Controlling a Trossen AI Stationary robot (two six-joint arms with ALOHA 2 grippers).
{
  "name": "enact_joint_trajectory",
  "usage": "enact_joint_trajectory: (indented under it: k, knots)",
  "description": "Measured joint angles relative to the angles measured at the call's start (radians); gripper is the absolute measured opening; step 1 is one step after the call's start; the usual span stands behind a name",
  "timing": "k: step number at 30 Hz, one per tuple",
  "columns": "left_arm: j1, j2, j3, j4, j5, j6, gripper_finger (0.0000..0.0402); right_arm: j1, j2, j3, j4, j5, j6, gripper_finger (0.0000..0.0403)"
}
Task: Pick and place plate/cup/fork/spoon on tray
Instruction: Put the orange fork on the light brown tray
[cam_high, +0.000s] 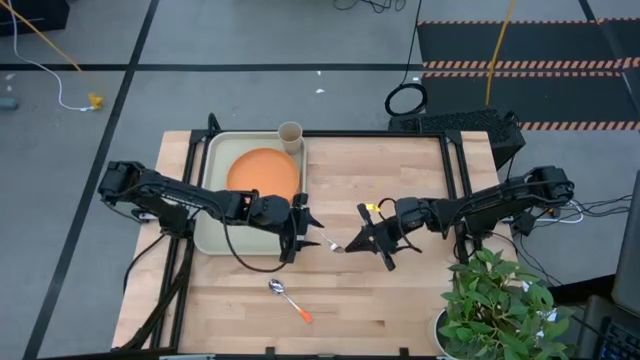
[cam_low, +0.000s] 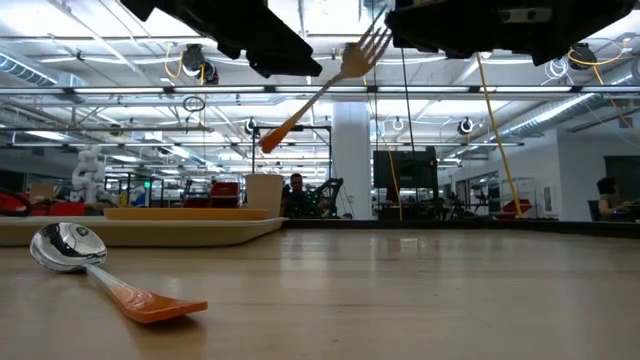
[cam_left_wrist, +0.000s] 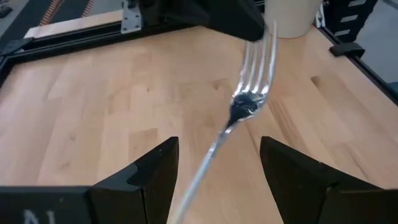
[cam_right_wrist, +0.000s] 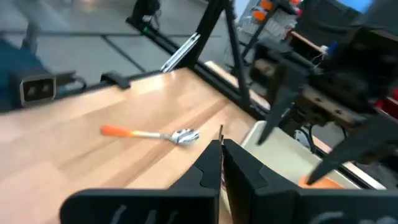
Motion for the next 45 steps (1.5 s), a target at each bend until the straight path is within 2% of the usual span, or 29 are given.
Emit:
enact_joint_trajectory:
  k: [9, 14, 20, 23, 28, 33, 36, 39, 45]
  knots:
    - [0.022, 0.095, 0.0, 0.046, 0.099, 0.005, 0.0227, 0.044, 0.0, 0.0, -0.074, 0.005, -0.179, 0.0]
    - [0.053, 0.156, 0.0, 0.14, 0.183, 0.0, 0.0227, 0.07, 0.0, 0.0, -0.097, 0.005, -0.262, 0.0]
    - [0.087, 0.215, 0.0, 0.2, 0.282, -0.015, 0.0227, 0.083, 0.0, 0.0, -0.114, 0.005, -0.293, 0.0]
    - [0.092, 0.219, -0.001, 0.21, 0.293, -0.018, 0.0226, 0.082, 0.0, 0.0, -0.138, 0.005, -0.296, 0.0]
    - [0.094, 0.222, -0.001, 0.232, 0.336, -0.02, 0.0187, 0.082, 0.0, 0.0, -0.152, 0.005, -0.315, 0.0]
    - [0.091, 0.222, 0.0, 0.225, 0.336, -0.022, 0.0133, 0.082, 0.0, 0.0, -0.152, 0.005, -0.315, 0.0]
    - [0.081, 0.222, 0.0, 0.227, 0.315, -0.026, 0.0118, 0.082, 0.0, 0.0, -0.152, 0.005, -0.315, 0.0]
    - [0.074, 0.222, 0.0, 0.226, 0.27, -0.027, 0.0119, 0.082, 0.0, 0.0, -0.152, 0.005, -0.315, 0.0]
    - [0.067, 0.222, 0.0, 0.22, 0.267, -0.034, 0.0153, 0.082, 0.0, 0.0, -0.151, 0.005, -0.315, 0.0]
